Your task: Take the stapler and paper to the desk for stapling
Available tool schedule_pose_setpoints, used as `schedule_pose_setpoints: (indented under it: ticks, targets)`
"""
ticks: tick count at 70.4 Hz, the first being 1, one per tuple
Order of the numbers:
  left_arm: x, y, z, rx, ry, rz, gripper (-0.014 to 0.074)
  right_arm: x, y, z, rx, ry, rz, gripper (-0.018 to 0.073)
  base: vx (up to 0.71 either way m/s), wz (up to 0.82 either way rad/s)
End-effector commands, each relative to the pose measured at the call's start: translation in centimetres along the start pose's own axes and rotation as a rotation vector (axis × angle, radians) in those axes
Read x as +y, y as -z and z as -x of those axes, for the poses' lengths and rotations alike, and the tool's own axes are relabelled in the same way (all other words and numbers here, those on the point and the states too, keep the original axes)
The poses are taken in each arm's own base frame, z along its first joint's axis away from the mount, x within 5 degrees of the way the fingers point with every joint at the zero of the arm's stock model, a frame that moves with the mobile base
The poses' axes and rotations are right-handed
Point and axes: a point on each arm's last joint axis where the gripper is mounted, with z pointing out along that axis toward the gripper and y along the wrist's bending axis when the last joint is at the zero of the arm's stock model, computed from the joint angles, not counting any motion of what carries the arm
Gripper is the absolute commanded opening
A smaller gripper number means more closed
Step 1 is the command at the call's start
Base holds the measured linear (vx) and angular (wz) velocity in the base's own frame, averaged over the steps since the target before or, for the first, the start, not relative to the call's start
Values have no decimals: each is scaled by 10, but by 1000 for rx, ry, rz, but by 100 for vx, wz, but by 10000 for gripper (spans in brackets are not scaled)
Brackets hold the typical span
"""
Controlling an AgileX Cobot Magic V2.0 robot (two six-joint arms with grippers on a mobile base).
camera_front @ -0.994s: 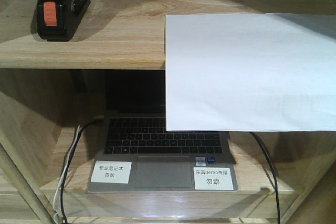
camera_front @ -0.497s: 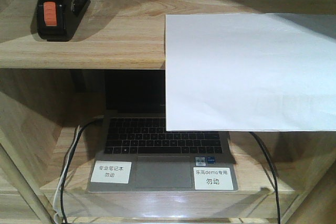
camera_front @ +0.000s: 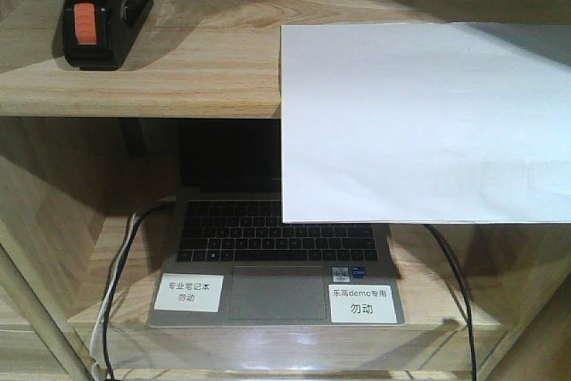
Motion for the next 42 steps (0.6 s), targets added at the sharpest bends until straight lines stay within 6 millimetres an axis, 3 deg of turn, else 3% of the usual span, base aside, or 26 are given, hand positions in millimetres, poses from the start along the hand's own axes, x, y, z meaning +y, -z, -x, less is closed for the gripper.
schedule_pose_setpoints:
  ticks: [1,23,34,42]
  targets:
    - [0,1,7,-104,11,3,-6,0,1,7,-91,17,-2,-10,0,0]
    - [1,5,25,-310,14,7,-6,0,3,20,-231,23,-1,-8,0,0]
    - [1,13,47,-501,69,-4,-6,0,10,42,-441,21,0,-7,0,0]
    - [0,25,74,-612,89,-17,-6,-1,20,67,-544,19,-4,-6,0,0]
